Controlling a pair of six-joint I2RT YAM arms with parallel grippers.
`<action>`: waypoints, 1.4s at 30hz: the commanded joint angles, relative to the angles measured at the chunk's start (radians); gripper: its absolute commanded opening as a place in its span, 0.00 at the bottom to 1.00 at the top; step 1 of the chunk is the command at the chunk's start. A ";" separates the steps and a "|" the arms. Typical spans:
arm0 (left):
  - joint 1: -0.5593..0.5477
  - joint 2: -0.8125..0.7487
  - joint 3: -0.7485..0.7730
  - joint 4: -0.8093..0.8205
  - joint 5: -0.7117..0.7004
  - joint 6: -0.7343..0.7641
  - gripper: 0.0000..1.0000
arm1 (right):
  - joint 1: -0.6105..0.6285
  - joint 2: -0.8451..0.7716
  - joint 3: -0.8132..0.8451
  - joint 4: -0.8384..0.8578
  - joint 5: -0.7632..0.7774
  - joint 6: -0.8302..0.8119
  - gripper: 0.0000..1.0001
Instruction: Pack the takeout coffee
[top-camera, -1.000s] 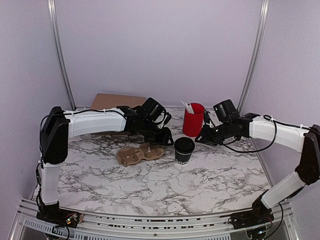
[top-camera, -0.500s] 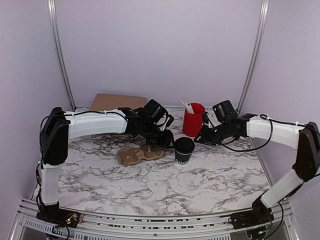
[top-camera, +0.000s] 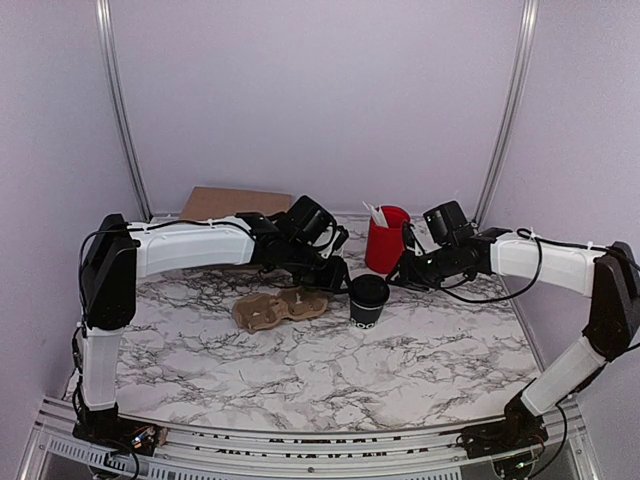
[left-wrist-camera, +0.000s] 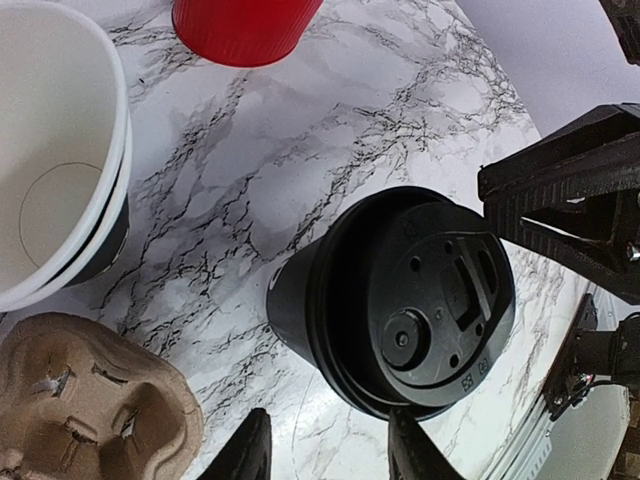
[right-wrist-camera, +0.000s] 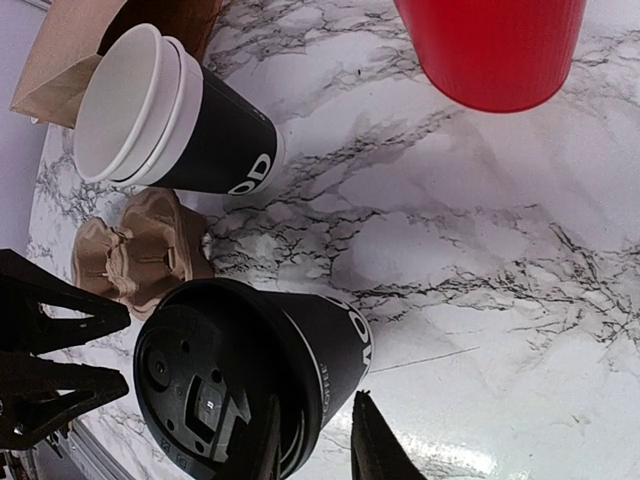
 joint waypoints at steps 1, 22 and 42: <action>-0.003 0.024 0.044 -0.004 0.011 0.002 0.41 | -0.006 0.015 0.005 0.031 -0.013 -0.007 0.25; -0.003 0.057 0.043 -0.006 0.002 0.004 0.41 | -0.007 -0.017 -0.109 0.025 0.014 0.003 0.24; -0.001 0.110 0.042 -0.054 -0.077 0.008 0.40 | 0.073 -0.009 -0.160 0.053 0.021 0.048 0.23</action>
